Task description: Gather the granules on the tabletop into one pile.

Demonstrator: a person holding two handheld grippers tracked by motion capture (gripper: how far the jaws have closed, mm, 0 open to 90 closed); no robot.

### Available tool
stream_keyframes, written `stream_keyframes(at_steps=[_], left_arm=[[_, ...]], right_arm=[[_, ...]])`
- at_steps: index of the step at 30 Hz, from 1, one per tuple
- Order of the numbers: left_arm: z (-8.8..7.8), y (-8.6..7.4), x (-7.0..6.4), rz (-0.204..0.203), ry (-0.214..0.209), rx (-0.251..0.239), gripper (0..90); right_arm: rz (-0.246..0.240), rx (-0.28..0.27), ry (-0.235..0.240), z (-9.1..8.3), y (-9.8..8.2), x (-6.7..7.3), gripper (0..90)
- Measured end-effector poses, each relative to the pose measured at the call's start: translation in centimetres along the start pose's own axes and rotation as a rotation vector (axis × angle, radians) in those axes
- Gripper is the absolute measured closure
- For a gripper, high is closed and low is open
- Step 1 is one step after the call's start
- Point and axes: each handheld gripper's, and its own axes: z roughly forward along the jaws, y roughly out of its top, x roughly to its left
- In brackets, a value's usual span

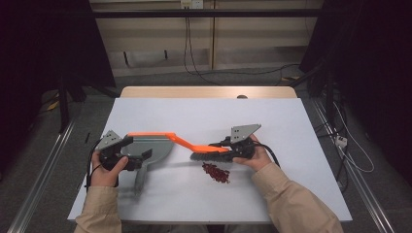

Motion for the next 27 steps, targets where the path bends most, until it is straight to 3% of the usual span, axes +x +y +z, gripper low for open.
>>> stream_keyframes(at_steps=[6, 12, 16, 22, 27], left_arm=[[0.0, -0.1, -0.1, 0.002, 0.002, 0.007, 5.8], [-0.3, -0.1, -0.3, 0.01, 0.003, 0.01, 5.8], [-0.4, 0.0, -0.5, 0.015, -0.002, 0.014, 5.8], [-0.8, -0.1, -1.1, 0.04, -0.009, 0.037, 5.8], [-1.1, -0.4, -1.8, 0.059, -0.045, 0.054, 5.8]], right_arm=[[-0.047, 0.043, 0.045, -0.7, 0.3, 1.0, 71.2], [-0.065, 0.063, 0.047, -1.5, 0.3, 2.1, 71.3], [-0.044, 0.032, 0.031, -2.0, 0.2, 2.3, 71.3], [-0.015, -0.039, -0.039, -3.0, 0.7, 2.4, 71.3], [0.024, -0.047, -0.092, -3.7, 0.6, 2.8, 71.3]])
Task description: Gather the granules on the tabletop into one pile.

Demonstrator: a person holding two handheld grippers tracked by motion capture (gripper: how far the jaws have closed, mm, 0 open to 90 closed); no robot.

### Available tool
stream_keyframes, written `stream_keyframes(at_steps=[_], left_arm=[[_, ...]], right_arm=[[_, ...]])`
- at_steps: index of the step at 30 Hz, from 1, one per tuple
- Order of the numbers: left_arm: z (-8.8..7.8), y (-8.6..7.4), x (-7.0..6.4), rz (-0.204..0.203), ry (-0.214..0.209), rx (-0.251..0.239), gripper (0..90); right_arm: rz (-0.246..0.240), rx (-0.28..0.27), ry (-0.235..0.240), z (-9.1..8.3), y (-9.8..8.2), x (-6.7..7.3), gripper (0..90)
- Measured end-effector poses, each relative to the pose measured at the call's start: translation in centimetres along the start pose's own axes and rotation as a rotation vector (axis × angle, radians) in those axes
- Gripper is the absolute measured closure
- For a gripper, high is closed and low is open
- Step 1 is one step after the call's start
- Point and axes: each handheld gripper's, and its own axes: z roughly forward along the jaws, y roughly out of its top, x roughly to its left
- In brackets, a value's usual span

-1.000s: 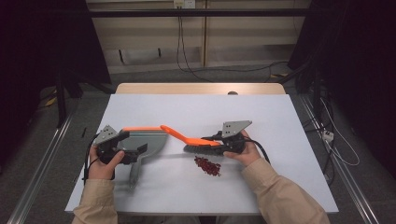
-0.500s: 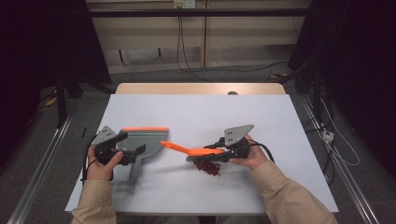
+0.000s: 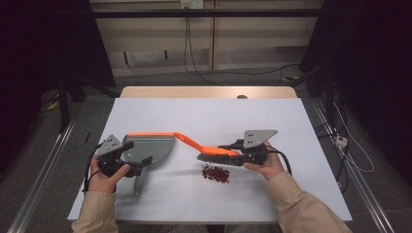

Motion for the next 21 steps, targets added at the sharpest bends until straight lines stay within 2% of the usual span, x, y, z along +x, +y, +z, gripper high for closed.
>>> stream_keyframes(at_steps=[6, 8, 10, 13, 17, 18, 21], left_arm=[[-0.2, -0.2, -1.1, 0.034, -0.011, 0.037, 6.3], [-0.3, -0.3, -1.3, 0.041, -0.023, 0.035, 6.3], [-0.4, -0.4, -1.4, 0.037, -0.021, 0.029, 6.3], [-0.6, -0.5, -1.2, 0.024, -0.014, 0.026, 6.3], [-1.0, -0.7, -1.0, 0.019, -0.009, 0.019, 6.3], [-1.1, -0.8, -0.9, 0.017, -0.005, 0.024, 6.3], [-1.3, -1.1, -0.8, 0.017, -0.002, 0.032, 6.3]], right_arm=[[0.047, 0.01, -0.08, -0.8, -0.5, 0.7, 71.3], [0.049, 0.02, -0.096, -0.9, -0.5, 0.8, 71.3], [0.022, 0.035, -0.128, -0.8, -0.3, 0.7, 71.2], [0.015, 0.058, -0.148, 0.1, -0.3, -0.2, 71.2], [-0.004, 0.102, -0.124, 1.9, -0.6, -0.7, 71.2], [0.002, 0.09, -0.101, 2.1, -0.7, -0.6, 71.2], [-0.004, 0.1, -0.055, 2.2, -0.5, -0.2, 71.2]])
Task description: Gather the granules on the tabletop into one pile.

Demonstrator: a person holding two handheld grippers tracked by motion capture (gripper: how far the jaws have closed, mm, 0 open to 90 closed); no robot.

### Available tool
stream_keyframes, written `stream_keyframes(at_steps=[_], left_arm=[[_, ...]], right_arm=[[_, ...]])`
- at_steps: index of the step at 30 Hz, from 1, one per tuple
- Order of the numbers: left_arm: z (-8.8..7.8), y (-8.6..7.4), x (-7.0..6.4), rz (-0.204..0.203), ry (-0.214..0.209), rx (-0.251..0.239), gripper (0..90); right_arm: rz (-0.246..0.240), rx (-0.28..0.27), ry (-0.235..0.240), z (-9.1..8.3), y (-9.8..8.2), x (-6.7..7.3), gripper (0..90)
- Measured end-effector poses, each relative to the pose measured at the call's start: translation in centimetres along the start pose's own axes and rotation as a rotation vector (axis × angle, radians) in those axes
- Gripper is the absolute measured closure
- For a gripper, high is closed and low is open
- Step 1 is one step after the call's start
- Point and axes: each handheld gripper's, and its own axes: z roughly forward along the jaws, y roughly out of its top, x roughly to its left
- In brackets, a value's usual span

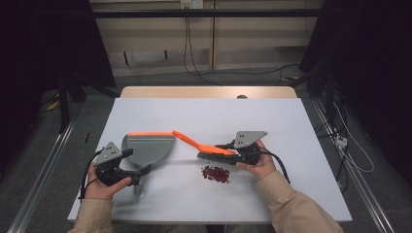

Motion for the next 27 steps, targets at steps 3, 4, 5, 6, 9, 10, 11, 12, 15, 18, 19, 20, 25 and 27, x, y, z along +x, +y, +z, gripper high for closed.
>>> stream_keyframes(at_steps=[3, 4, 5, 6, 9, 10, 11, 12, 15, 18, 19, 20, 25, 27], left_arm=[[-0.1, -0.2, -0.1, 0.0, -0.001, 0.003, 6.3], [-0.1, -0.2, -0.2, 0.0, 0.003, 0.003, 6.3], [-0.1, -0.2, -0.2, 0.001, 0.002, 0.001, 6.3], [-0.1, -0.3, -0.3, -0.003, 0.002, 0.002, 6.3], [-0.1, -0.4, -0.4, -0.009, 0.007, 0.001, 6.3], [-0.2, -0.5, -0.5, -0.013, 0.007, 0.0, 6.3], [-0.2, -0.5, -0.5, -0.01, 0.007, 0.002, 6.3], [-0.2, -0.6, -0.6, -0.017, 0.007, 0.003, 6.3], [-0.2, -0.9, -0.7, -0.016, 0.008, 0.013, 6.3], [-0.2, -1.0, -0.9, -0.019, 0.019, 0.023, 6.3], [-0.2, -1.1, -1.0, -0.02, 0.021, 0.026, 6.3], [-0.2, -1.1, -1.0, -0.014, 0.025, 0.028, 6.3], [-0.1, -1.6, -1.4, -0.021, 0.052, 0.05, 6.3], [-0.1, -1.8, -1.3, -0.017, 0.073, 0.064, 6.3]], right_arm=[[0.002, -0.007, 0.042, -0.4, 0.1, 0.4, 71.3], [0.005, -0.016, 0.054, -0.6, 0.1, 0.5, 71.3], [-0.004, -0.02, 0.047, -0.8, 0.1, 0.7, 71.3], [-0.016, -0.019, 0.034, -0.9, 0.2, 0.8, 71.3], [0.005, -0.062, 0.022, -1.5, 0.3, 0.8, 71.2], [0.007, -0.067, 0.008, -1.6, 0.4, 0.8, 71.2], [0.011, -0.073, -0.001, -1.7, 0.4, 0.8, 71.2], [0.02, -0.078, -0.005, -1.9, 0.4, 0.9, 71.2], [0.033, -0.096, -0.028, -2.2, 0.2, 1.2, 71.2], [0.034, -0.099, -0.053, -2.6, 0.2, 1.4, 71.2], [0.043, -0.103, -0.066, -2.7, 0.2, 1.5, 71.2], [0.051, -0.107, -0.075, -2.8, 0.1, 1.5, 71.2], [0.068, -0.119, -0.084, -3.0, -0.1, 1.6, 71.2], [0.076, -0.13, -0.088, -3.1, -0.1, 1.7, 71.2]])
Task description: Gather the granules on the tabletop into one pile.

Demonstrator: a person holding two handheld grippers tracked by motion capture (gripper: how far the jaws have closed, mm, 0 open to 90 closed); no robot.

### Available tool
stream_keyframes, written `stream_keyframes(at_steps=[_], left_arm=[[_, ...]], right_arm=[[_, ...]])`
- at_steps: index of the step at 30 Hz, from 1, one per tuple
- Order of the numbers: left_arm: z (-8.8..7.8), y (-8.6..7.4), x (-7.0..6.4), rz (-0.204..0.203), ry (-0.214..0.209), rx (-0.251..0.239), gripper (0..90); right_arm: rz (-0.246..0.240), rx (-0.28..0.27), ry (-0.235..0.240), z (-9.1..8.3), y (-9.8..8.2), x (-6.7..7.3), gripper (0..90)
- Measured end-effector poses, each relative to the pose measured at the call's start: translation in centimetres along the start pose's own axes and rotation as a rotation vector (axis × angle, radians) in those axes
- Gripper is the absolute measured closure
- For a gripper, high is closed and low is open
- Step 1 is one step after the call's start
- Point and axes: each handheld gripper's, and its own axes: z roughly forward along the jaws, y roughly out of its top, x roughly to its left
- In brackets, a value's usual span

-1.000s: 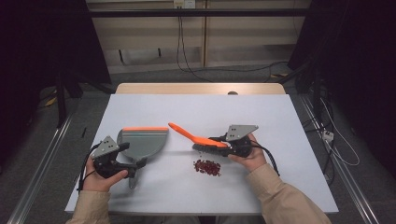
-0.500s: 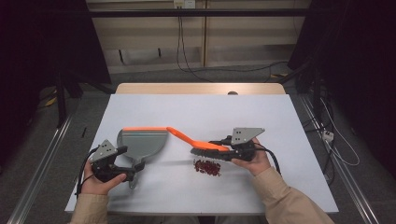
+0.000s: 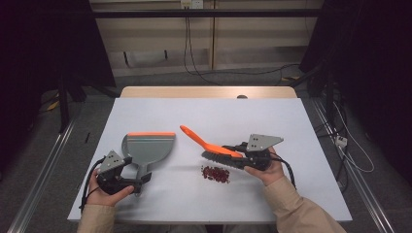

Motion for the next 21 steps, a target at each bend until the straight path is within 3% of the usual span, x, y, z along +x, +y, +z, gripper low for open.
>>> stream_keyframes(at_steps=[10, 12, 21], left_arm=[[0.4, -1.0, 0.4, -0.031, 0.081, 0.069, 8.4], [0.6, -1.1, 0.4, -0.055, 0.076, 0.064, 8.4], [1.2, -0.7, 0.4, -0.074, 0.121, 0.069, 8.5]], right_arm=[[0.01, -0.021, -0.028, -0.2, 0.1, 0.2, 71.2], [0.008, -0.021, -0.03, -0.2, 0.1, 0.2, 71.2], [0.012, -0.027, -0.04, -0.1, 0.1, 0.2, 71.2]])
